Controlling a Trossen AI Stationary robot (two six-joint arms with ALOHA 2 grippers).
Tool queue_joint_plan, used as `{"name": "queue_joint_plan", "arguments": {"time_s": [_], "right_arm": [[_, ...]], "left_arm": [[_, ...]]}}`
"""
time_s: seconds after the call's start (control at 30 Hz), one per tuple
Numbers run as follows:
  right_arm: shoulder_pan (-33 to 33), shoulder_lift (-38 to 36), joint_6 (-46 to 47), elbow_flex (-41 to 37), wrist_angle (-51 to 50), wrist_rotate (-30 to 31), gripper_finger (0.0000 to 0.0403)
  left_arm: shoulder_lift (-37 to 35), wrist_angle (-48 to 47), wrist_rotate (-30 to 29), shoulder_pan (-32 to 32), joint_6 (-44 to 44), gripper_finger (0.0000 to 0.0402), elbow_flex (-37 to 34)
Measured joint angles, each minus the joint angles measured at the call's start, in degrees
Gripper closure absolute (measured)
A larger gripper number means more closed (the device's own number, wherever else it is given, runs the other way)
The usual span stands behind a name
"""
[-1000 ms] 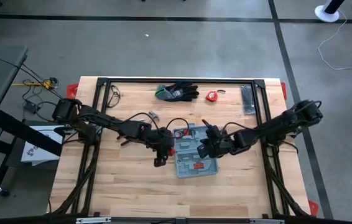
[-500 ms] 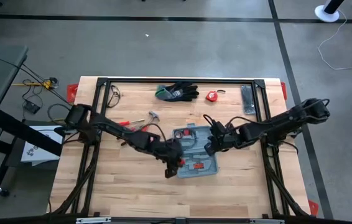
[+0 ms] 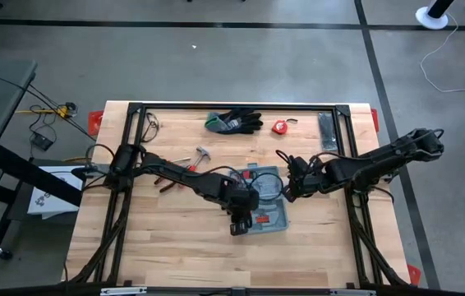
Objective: Prefit tool cases
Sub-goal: Put the screwdriver bit set into the gray tool case
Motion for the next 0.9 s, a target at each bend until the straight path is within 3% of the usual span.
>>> {"name": "queue_joint_plan", "arguments": {"time_s": [0.27, 0.63, 0.9], "right_arm": [[-0.5, -4.6, -0.5, -1.1, -4.2, 2.8, 0.0403], [-2.4, -25.5, 5.1, -14.2, 4.2, -3.4, 0.0403], [-2.9, -26.3, 5.7, -15.1, 4.7, -2.7, 0.0403]], "left_arm": [[0.1, -3.3, 4.0, 0.4, -0.1, 0.0328, 0.3], [1.3, -3.4, 5.8, 0.3, 0.4, 0.0328, 0.3], [2.5, -3.9, 7.2, 0.3, 0.9, 0.0328, 0.3]]}}
